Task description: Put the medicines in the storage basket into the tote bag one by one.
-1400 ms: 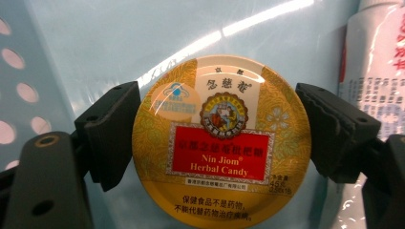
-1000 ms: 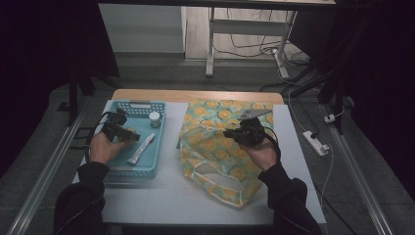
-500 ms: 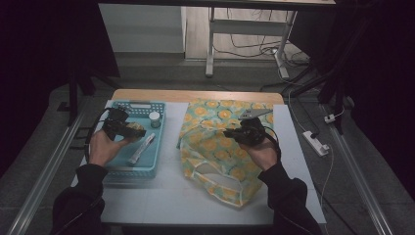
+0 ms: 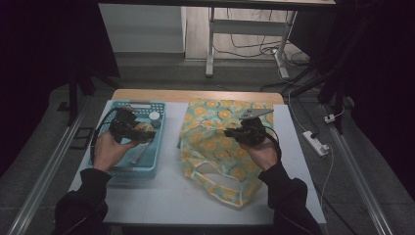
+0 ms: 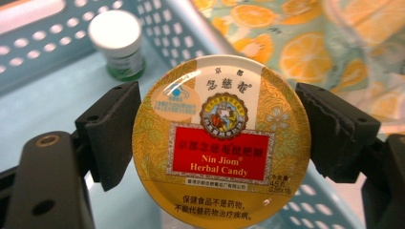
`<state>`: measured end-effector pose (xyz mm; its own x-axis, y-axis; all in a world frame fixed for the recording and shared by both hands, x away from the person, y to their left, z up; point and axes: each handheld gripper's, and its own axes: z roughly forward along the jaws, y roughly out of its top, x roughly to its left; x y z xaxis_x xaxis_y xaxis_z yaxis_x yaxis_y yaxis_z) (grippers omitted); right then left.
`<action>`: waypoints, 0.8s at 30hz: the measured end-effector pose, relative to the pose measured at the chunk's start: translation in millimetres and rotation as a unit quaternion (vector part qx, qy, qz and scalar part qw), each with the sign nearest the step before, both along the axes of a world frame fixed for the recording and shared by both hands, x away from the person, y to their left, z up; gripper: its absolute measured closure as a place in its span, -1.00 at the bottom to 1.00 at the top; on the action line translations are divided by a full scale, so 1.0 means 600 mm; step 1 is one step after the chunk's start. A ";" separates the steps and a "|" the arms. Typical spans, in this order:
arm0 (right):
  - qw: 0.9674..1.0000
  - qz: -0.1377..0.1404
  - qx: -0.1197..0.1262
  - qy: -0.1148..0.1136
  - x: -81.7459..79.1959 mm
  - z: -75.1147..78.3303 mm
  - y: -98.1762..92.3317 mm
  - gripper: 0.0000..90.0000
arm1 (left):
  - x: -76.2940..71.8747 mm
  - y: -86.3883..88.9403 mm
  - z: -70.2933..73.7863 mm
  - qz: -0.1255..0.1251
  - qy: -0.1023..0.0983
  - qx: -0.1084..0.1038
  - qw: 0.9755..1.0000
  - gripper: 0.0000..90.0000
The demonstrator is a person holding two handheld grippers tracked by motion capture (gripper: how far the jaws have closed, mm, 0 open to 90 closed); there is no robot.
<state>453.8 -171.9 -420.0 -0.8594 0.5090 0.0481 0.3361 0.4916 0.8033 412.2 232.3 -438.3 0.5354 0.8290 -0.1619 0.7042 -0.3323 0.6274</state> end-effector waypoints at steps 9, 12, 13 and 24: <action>1.000 -0.004 0.006 0.002 0.002 0.000 -0.002 1.00 | -0.011 -0.050 0.008 -0.043 -0.009 -0.002 0.999 -0.54; 1.000 -0.006 0.007 0.001 0.002 0.000 -0.003 1.00 | -0.013 -0.070 0.011 -0.057 -0.012 -0.004 0.998 -0.54; 1.000 -0.006 0.007 0.001 0.002 0.000 -0.003 1.00 | -0.014 -0.077 0.012 -0.063 -0.013 -0.004 0.998 -0.54; 1.000 -0.008 0.009 0.001 0.004 -0.002 -0.005 1.00 | -0.021 -0.146 0.017 -0.119 -0.018 -0.013 0.993 -0.54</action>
